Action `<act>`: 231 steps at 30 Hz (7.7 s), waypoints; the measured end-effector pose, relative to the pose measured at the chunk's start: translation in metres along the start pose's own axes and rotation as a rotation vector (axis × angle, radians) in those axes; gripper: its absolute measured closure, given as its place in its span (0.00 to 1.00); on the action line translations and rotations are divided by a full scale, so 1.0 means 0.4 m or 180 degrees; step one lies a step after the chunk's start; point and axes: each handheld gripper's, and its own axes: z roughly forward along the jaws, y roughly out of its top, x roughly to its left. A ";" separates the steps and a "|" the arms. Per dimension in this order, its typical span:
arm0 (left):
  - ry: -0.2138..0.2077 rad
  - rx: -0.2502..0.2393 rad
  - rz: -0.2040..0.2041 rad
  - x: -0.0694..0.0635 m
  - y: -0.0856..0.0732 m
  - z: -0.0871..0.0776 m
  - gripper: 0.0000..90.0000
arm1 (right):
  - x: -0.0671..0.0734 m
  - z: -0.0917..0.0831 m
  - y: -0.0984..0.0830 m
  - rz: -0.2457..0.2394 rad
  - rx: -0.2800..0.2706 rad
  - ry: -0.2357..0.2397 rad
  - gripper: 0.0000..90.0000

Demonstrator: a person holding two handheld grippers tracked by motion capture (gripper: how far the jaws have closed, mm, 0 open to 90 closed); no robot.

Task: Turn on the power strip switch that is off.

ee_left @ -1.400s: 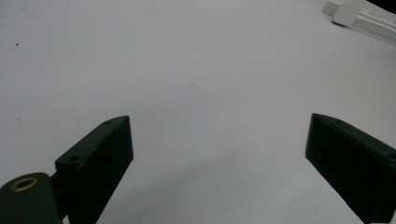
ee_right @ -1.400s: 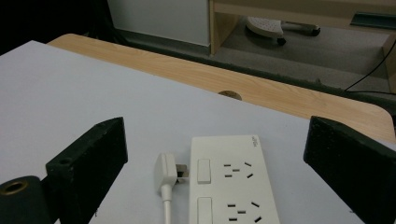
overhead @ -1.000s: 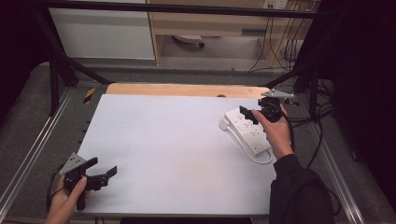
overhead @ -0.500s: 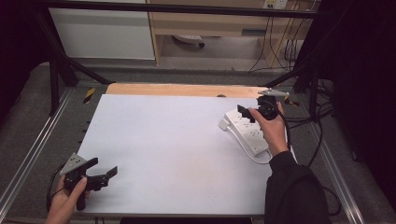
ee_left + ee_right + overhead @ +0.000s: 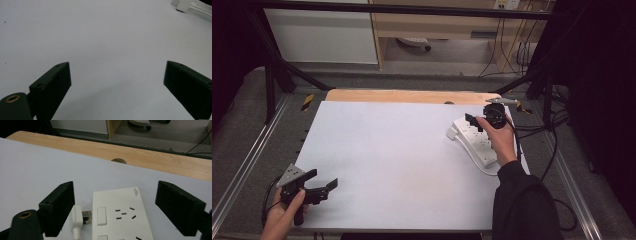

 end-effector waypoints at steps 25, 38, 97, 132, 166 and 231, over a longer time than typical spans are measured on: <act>-0.0009 0.0017 0.0006 0.001 -0.001 -0.001 0.08 | 0.023 0.064 -0.022 -0.0047 0.0068 0.0106 0.49; -0.0019 0.0034 0.0026 -0.001 -0.002 0.001 0.08 | 0.029 0.078 -0.028 -0.0074 0.0111 0.0097 0.65; -0.0012 0.0038 0.0025 0.000 -0.002 0.001 0.08 | 0.029 0.099 -0.091 -0.0217 0.0481 0.0099 1.00; -0.0004 0.0056 0.0041 -0.001 -0.003 0.001 0.08 | 0.032 0.099 -0.093 -0.0268 0.0503 0.0090 1.00; 0.0007 0.0058 0.0038 0.000 -0.004 0.000 0.08 | 0.038 0.105 -0.094 -0.0285 0.0497 0.0071 1.00; 0.0030 0.0044 0.0037 0.002 -0.005 -0.004 0.08 | 0.079 -0.087 -0.007 -0.0015 -0.0249 -0.0003 0.03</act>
